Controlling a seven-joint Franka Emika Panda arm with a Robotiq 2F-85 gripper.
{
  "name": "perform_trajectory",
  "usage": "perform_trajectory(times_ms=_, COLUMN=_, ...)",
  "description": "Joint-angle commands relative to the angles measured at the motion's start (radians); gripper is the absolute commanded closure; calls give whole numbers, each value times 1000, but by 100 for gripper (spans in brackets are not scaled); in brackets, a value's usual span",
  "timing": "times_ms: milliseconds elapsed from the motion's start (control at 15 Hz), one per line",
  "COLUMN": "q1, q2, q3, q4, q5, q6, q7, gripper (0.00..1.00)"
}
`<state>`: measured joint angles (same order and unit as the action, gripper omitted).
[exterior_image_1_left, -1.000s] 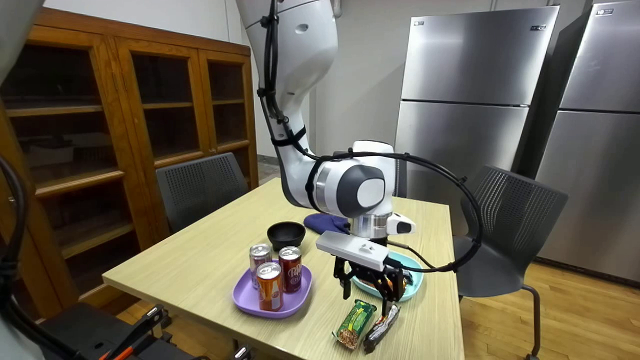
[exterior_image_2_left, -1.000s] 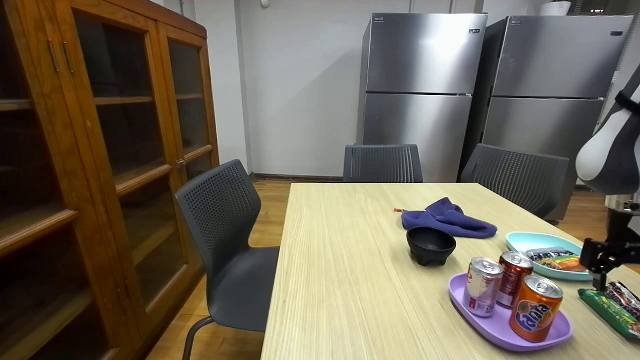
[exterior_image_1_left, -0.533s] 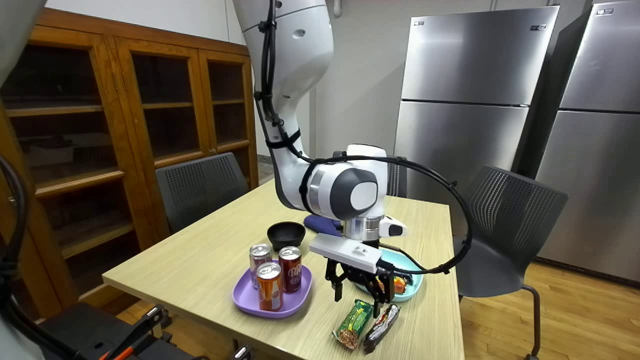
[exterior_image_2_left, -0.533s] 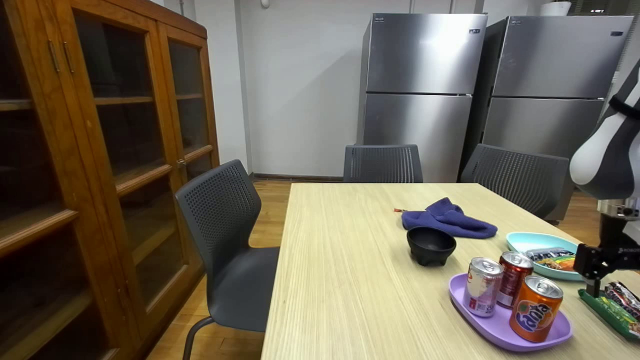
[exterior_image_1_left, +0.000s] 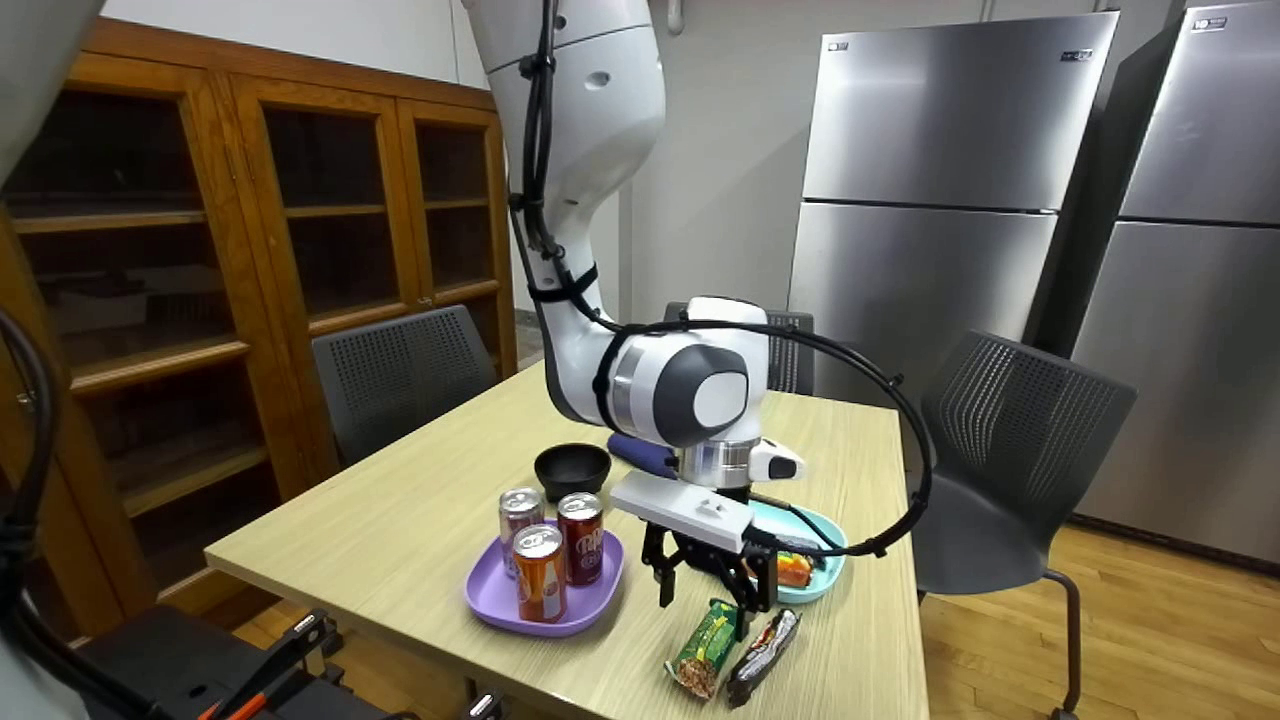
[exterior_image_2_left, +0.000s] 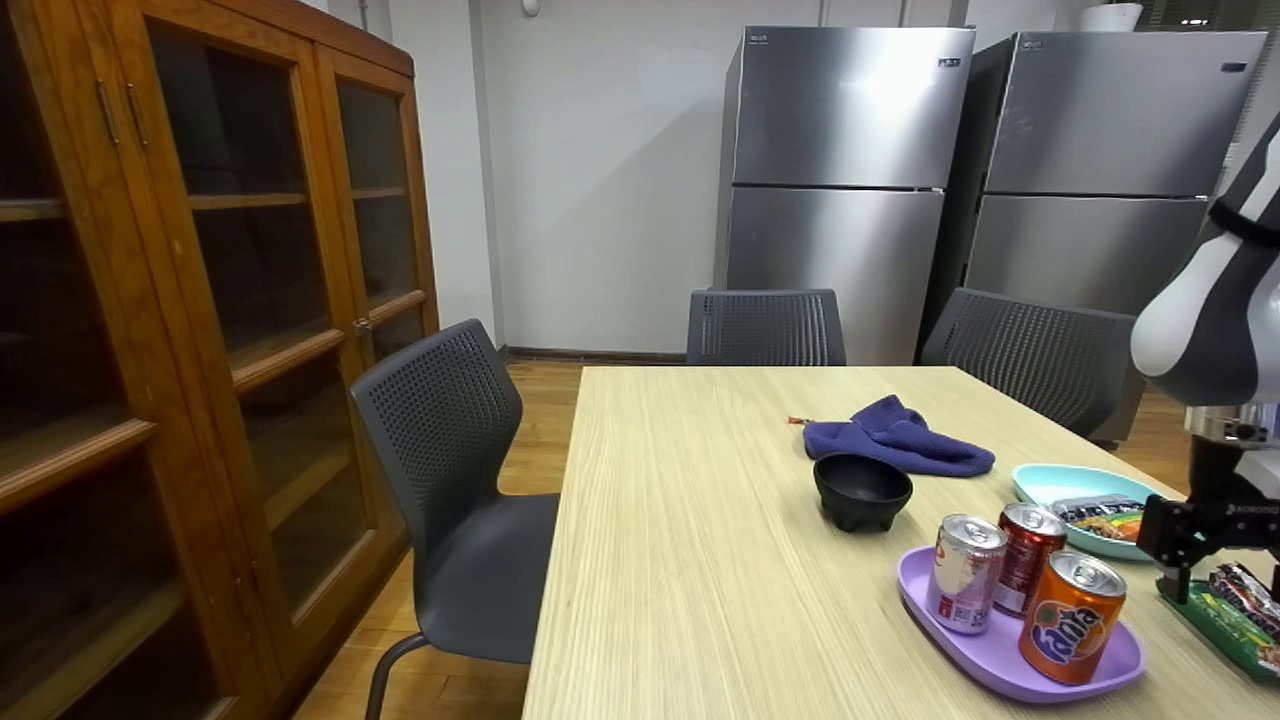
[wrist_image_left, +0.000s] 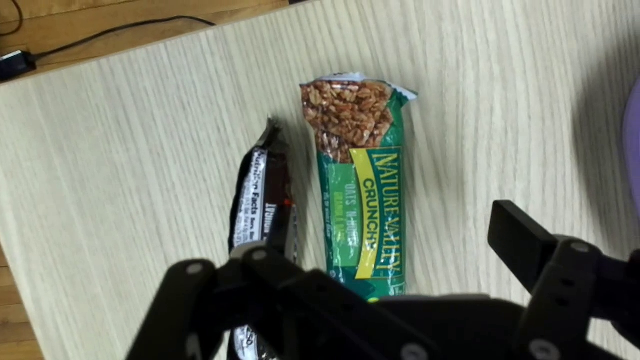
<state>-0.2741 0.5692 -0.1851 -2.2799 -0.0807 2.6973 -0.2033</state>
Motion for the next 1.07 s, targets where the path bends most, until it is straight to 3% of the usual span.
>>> perform_trajectory(times_ms=0, q1=-41, q2=6, q3=41, q4=11, q5=31, q6=-24, q7=-31, gripper=0)
perform_trajectory(times_ms=1000, q1=-103, q2=64, q3=85, q4=65, q5=99, q6=-31, q7=-45, gripper=0)
